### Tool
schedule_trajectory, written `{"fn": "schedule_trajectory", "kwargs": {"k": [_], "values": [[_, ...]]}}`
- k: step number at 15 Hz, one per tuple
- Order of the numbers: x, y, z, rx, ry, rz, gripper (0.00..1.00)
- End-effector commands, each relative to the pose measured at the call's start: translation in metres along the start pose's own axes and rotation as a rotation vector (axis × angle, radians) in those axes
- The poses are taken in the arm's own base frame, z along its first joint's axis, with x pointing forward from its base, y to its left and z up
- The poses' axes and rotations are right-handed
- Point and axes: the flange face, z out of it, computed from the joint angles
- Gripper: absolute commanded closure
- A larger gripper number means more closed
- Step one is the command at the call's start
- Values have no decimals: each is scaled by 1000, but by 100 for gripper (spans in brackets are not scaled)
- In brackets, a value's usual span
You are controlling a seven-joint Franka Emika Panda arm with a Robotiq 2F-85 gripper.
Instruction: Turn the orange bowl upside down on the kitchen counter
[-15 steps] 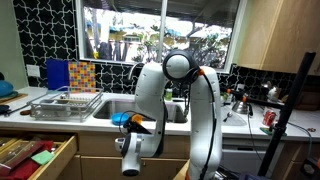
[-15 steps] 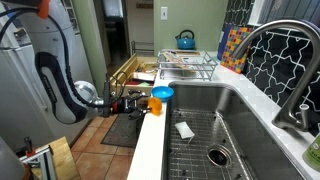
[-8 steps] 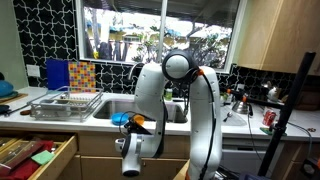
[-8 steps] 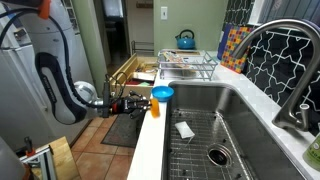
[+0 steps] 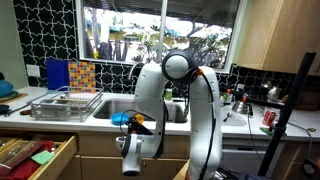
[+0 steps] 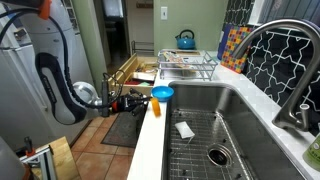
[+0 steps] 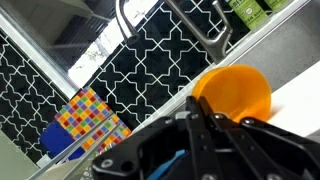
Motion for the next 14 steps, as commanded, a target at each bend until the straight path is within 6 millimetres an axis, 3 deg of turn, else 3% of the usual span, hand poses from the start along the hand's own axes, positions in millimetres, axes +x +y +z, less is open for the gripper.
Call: {"fn": "schedule_trajectory", "kwargs": {"k": [1,2,7,14], "values": [[0,-16,-8,60,-31,22,99],[-1,-4,0,14,-23,7,99],[-1,-2,1,14,-29,13,99],[3,-13,-24,41,-145,226,99]]}}
